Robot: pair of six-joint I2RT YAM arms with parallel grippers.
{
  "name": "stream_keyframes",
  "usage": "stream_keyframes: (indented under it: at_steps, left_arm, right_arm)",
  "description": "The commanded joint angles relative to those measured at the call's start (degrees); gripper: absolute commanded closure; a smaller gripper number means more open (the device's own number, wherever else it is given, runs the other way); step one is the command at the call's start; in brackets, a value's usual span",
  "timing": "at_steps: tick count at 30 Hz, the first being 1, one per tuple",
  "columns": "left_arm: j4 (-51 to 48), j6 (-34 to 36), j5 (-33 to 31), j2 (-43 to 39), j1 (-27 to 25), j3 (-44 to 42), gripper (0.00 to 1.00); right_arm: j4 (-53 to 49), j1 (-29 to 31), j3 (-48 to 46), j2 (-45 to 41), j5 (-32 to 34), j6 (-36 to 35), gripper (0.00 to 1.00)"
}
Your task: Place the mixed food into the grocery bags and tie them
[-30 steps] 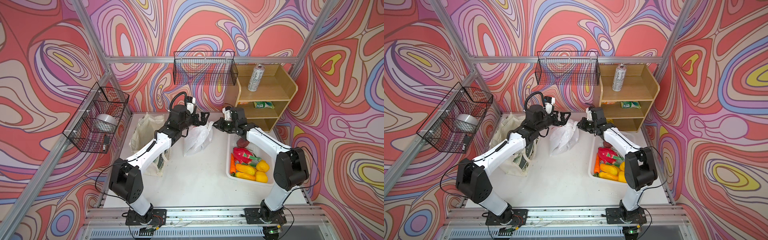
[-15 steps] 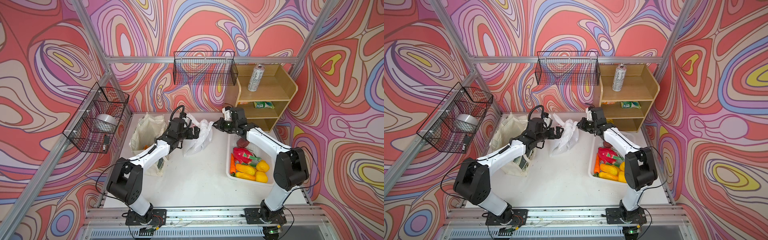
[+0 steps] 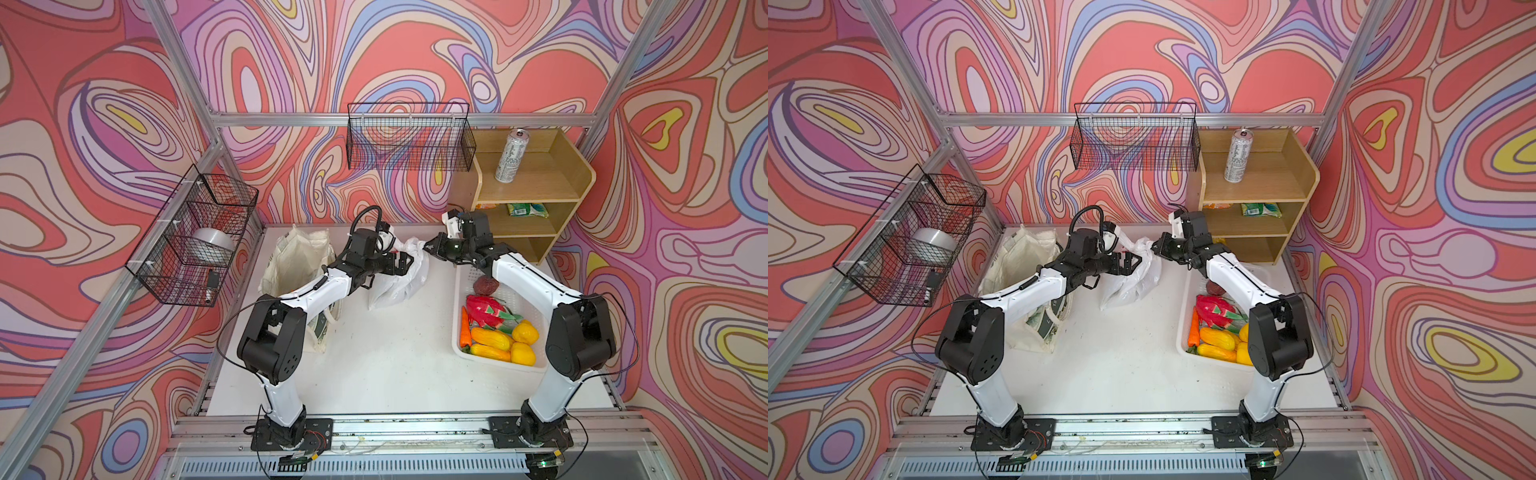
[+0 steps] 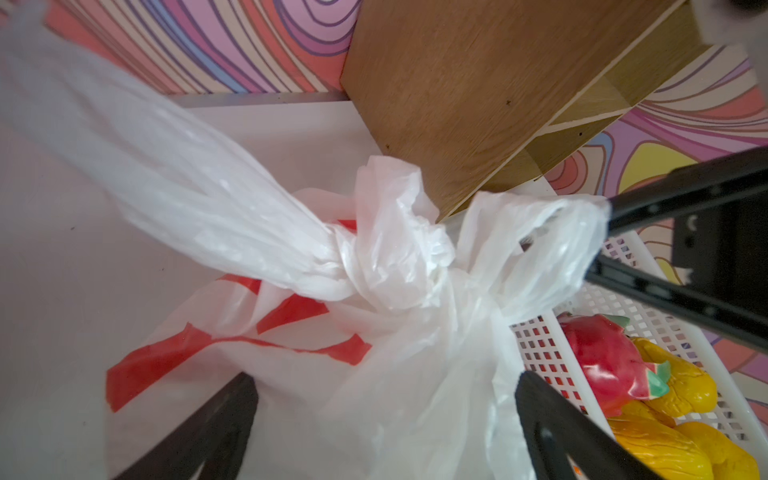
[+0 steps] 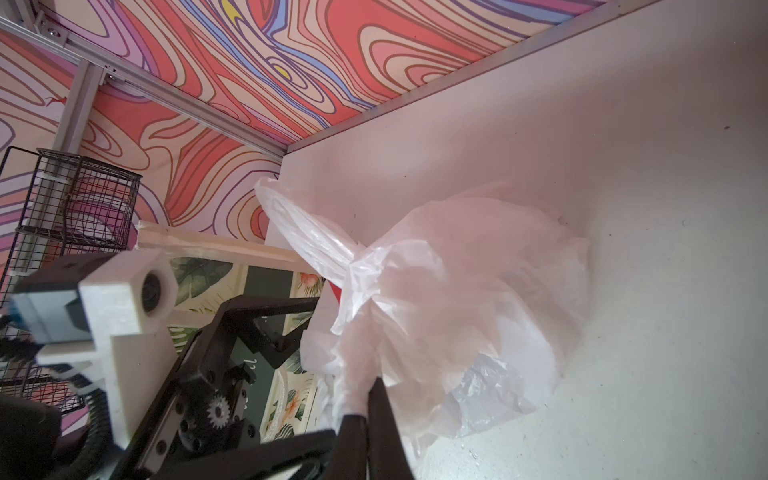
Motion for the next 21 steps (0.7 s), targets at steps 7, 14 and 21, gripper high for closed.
stream_keyframes:
  at_steps: [7, 14, 21]
  left_arm:
    - [-1.85, 12.6, -3.26, 3.24, -3.84, 4.03, 0.0]
    - [1.41, 10.45, -6.86, 5.52, -4.55, 3.6, 0.0]
    - [6.38, 7.84, -8.08, 6.4, -4.55, 2.94, 0.0]
  right_arm:
    - [-0.92, 1.74, 2.34, 2.04, -0.49, -1.06, 1.0]
    - [-0.92, 2.14, 2.21, 2.09, -0.46, -1.07, 1.0]
    - [-0.74, 2.27, 1.55, 1.91, -0.46, -0.88, 1.0]
